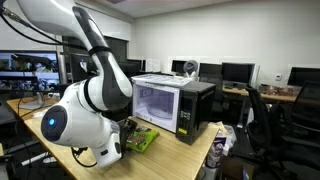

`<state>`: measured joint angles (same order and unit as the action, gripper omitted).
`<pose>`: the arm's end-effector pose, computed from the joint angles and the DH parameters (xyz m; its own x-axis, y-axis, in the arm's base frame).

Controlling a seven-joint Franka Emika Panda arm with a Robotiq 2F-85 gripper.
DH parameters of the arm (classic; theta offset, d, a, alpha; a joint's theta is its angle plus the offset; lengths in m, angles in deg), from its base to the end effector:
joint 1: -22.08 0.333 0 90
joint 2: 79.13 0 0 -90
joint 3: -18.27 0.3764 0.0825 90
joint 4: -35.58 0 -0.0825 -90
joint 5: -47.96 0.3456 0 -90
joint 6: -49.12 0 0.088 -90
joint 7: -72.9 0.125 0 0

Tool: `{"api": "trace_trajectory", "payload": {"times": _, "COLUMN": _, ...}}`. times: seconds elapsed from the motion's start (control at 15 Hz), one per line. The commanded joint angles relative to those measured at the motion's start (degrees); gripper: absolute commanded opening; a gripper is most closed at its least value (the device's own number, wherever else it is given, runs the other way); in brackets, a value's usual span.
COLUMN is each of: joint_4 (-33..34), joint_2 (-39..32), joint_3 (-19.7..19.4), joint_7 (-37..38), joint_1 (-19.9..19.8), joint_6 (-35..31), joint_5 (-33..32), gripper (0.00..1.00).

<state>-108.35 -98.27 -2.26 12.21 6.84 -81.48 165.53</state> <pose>0.3760 -0.2351 0.2239 0.1849 -0.9795 -0.0795 -0.5874 -0.0453 -0.8080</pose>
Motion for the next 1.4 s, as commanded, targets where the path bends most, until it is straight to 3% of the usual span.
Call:
{"api": "trace_trajectory", "payload": {"times": 0.0, "joint_4": 1.0, "joint_2": -2.0, "joint_3": -0.1, "joint_7": -2.5, "joint_1": 0.4, "joint_6": 2.5, "joint_5": 2.8, "gripper": 0.53}}
{"api": "trace_trajectory", "payload": {"times": 0.4, "joint_4": 1.7, "joint_2": -4.3, "joint_3": -0.5, "joint_7": -1.8, "joint_1": -0.1, "joint_6": 5.6, "joint_5": 3.1, "gripper": 0.09}}
{"api": "trace_trajectory", "payload": {"times": 0.53, "joint_4": 1.8, "joint_2": -4.8, "joint_3": -0.7, "joint_7": -1.7, "joint_1": -0.2, "joint_6": 6.5, "joint_5": 3.2, "gripper": 0.0}}
{"api": "trace_trajectory", "payload": {"times": 1.33, "joint_4": -1.5, "joint_2": -1.5, "joint_3": -1.5, "joint_7": -3.3, "joint_1": 0.2, "joint_6": 7.5, "joint_5": 3.2, "gripper": 0.01}}
